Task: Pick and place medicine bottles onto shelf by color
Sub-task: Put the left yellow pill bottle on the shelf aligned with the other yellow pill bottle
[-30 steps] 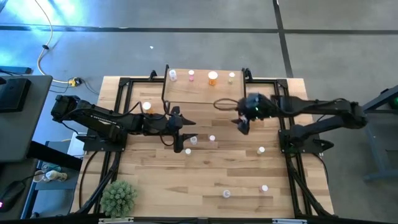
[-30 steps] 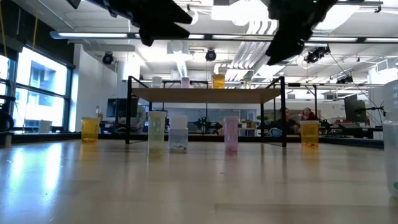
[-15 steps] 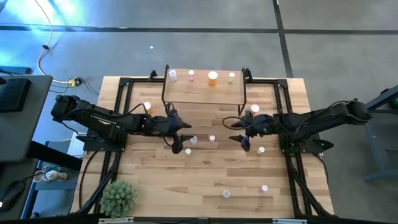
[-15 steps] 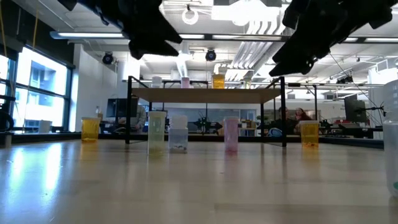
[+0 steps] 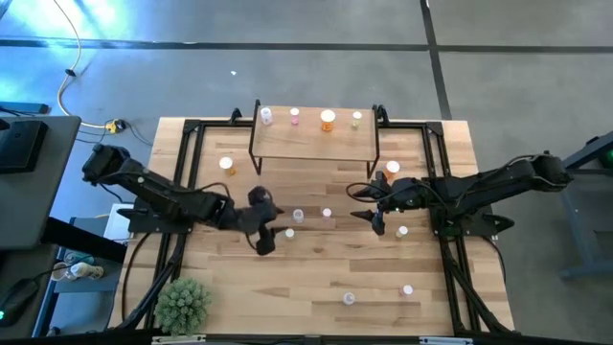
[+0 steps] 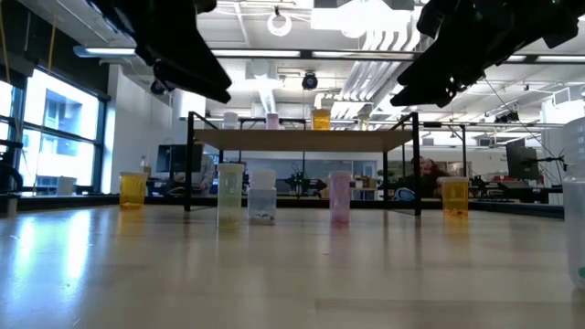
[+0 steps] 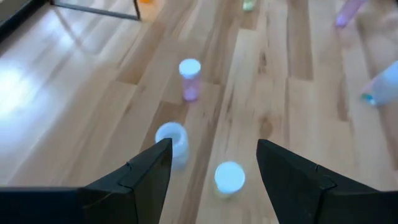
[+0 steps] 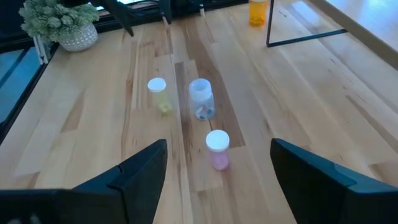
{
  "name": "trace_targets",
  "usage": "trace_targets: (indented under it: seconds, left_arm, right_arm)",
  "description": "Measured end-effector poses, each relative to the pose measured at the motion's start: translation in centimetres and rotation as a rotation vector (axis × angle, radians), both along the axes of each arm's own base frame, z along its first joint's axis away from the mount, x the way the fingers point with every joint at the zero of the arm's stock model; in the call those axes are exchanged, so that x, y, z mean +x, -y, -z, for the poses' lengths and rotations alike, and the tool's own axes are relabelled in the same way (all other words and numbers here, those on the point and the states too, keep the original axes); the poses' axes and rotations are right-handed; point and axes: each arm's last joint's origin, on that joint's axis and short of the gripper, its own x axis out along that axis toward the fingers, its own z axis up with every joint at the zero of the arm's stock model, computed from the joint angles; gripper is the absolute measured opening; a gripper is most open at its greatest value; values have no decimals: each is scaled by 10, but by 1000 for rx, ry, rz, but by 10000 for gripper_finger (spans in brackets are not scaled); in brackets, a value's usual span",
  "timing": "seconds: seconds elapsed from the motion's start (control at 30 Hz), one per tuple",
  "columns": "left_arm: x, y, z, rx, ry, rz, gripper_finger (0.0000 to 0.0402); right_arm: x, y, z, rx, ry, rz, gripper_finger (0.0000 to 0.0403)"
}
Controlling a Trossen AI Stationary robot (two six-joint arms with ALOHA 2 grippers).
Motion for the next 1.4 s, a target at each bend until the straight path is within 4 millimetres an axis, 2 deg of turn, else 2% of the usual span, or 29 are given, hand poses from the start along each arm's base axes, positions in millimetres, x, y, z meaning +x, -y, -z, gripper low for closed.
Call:
trace_targets:
  seconds: [0.33, 0.47, 0.73, 1.4]
  left_arm:
    - [-16, 32, 9, 16, -46, -48, 225]
    - [-22, 39, 16, 26, -32, -78, 225]
    - [-29, 45, 51, 27, 5, -171, 225]
    - [-2, 56, 125, 72, 48, -219, 225]
  right_arm:
    - [0, 0, 0, 0, 0, 0, 277]
    - [0, 0, 0, 0, 0, -1, 277]
    - [0, 0, 0, 0, 4, -1, 277]
    - [0, 0, 0, 0, 6, -1, 277]
